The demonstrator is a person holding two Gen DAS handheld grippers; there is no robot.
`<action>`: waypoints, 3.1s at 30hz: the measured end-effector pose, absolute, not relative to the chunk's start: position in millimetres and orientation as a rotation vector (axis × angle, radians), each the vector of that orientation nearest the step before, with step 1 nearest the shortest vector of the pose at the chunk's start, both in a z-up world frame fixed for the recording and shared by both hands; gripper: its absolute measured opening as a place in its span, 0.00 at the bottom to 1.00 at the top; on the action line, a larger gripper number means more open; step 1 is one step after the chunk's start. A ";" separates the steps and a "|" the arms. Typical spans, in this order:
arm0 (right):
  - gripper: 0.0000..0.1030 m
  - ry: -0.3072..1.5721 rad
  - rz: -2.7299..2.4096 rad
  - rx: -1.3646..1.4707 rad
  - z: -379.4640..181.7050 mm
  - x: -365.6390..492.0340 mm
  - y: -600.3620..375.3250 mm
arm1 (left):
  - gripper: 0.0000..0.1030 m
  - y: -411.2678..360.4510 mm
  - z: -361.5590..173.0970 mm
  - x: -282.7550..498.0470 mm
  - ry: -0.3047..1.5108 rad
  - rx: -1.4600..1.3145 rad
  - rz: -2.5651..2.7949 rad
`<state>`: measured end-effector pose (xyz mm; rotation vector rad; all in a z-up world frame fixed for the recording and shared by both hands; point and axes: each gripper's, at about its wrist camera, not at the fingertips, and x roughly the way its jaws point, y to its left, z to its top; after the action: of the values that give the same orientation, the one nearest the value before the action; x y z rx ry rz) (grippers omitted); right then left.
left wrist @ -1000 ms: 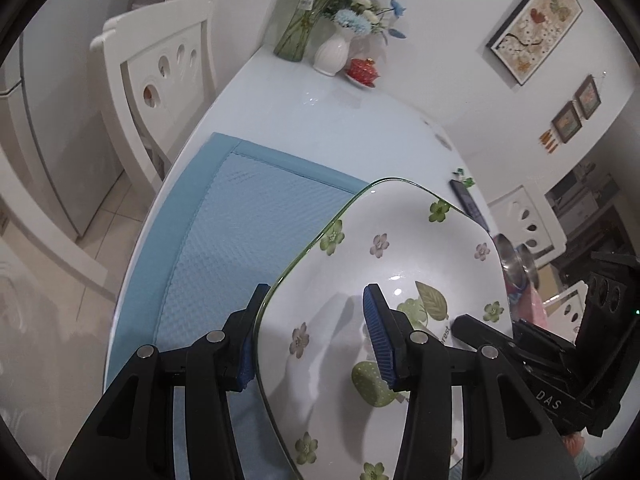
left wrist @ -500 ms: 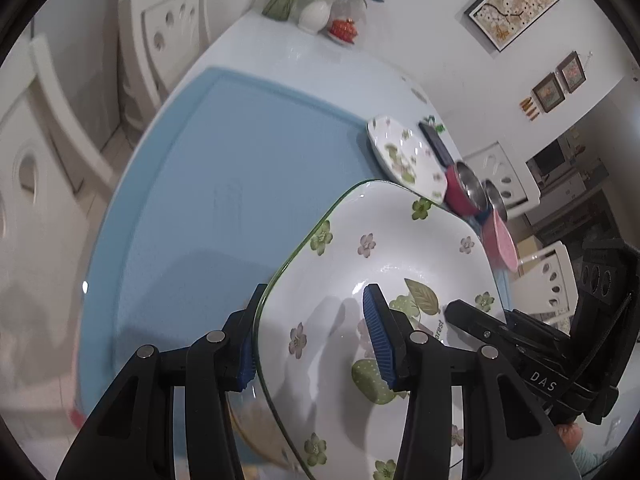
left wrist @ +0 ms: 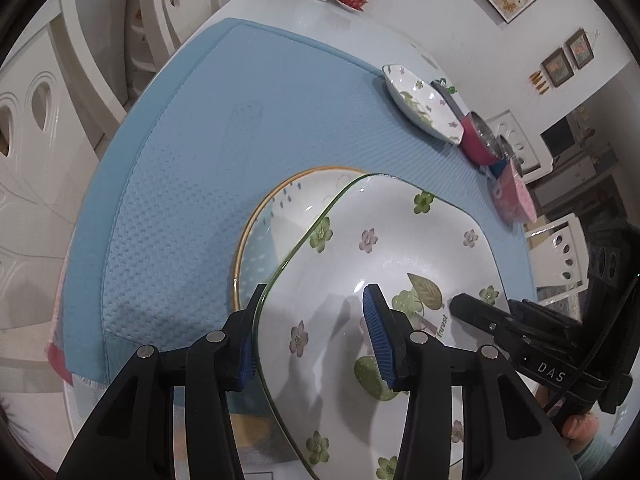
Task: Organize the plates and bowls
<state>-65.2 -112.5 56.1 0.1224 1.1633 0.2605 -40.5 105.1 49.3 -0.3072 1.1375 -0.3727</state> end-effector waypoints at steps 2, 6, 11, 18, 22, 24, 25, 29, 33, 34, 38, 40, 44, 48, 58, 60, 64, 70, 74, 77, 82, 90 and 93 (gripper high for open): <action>0.30 1.171 0.251 0.102 50.7 -64.2 -110.6 | 0.41 103.7 45.1 -40.2 1.140 -0.294 -0.368; 0.30 1.189 0.239 0.072 37.7 -61.1 -106.3 | 0.42 103.7 41.8 -35.7 1.131 -0.288 -0.359; 0.30 1.214 0.232 0.089 28.6 -54.7 -103.3 | 0.42 106.5 39.5 -30.1 1.122 -0.278 -0.356; 0.30 1.215 0.207 0.163 30.0 -44.7 -116.9 | 0.44 102.2 38.3 -29.4 1.117 -0.253 -0.342; 0.30 1.212 0.197 0.171 30.9 -36.3 -118.3 | 0.44 103.7 37.8 -26.5 1.119 -0.267 -0.337; 0.30 1.214 0.198 0.182 31.2 -30.3 -119.7 | 0.45 101.1 39.0 -24.1 1.117 -0.251 -0.333; 0.30 1.219 0.201 0.187 30.9 -27.3 -120.2 | 0.45 99.8 39.6 -23.1 1.117 -0.247 -0.332; 0.30 1.239 0.212 0.213 31.9 -15.8 -123.9 | 0.45 95.5 41.7 -19.7 1.130 -0.227 -0.323; 0.30 1.270 0.236 0.244 32.6 -9.3 -131.2 | 0.45 94.2 40.8 -21.6 1.146 -0.196 -0.334; 0.30 1.272 0.239 0.249 33.3 -8.5 -131.6 | 0.45 93.7 39.9 -22.7 1.150 -0.189 -0.336; 0.30 1.280 0.236 0.246 39.3 -7.9 -133.9 | 0.45 88.1 37.0 -22.8 1.161 -0.165 -0.343; 0.30 1.278 0.225 0.226 42.9 -7.7 -132.7 | 0.45 85.7 36.9 -21.8 1.167 -0.145 -0.340; 0.30 1.269 0.210 0.254 49.4 -7.6 -140.5 | 0.46 91.0 48.8 -23.1 1.154 -0.098 -0.331; 0.30 1.235 0.191 0.290 62.8 -14.8 -154.6 | 0.47 107.9 72.7 -28.3 1.084 -0.035 -0.278; 0.30 1.244 0.164 0.217 71.3 -56.1 -142.7 | 0.47 113.9 70.4 -38.3 1.118 -0.097 -0.326; 0.30 1.310 0.157 0.213 61.4 -63.2 -134.9 | 0.47 110.4 67.5 -38.7 1.131 -0.101 -0.336; 0.30 1.371 0.151 0.157 52.5 -67.5 -111.5 | 0.47 109.4 71.1 -38.1 1.119 -0.109 -0.345; 0.30 1.403 0.130 0.122 48.8 -61.9 -96.5 | 0.47 118.7 83.8 -27.6 1.075 -0.116 -0.333; 0.30 1.397 0.107 0.155 53.0 -63.3 -105.7 | 0.47 125.8 88.5 -21.4 1.058 -0.119 -0.323; 0.30 1.417 0.058 0.144 53.5 -67.6 -119.2 | 0.47 129.3 86.4 -15.3 1.062 -0.121 -0.331; 0.31 1.488 0.072 0.221 39.6 -62.3 -119.5 | 0.47 127.3 79.1 3.3 1.079 -0.138 -0.356; 0.32 1.499 0.071 0.145 40.8 -45.2 -104.9 | 0.47 125.0 73.9 25.8 1.090 -0.116 -0.365; 0.32 1.513 0.084 0.169 40.5 -43.6 -111.4 | 0.47 122.0 75.0 34.1 1.086 -0.099 -0.377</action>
<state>-43.6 -111.4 40.5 0.1692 1.5126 0.0842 34.1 122.0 75.0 -0.0994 1.0864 -0.3767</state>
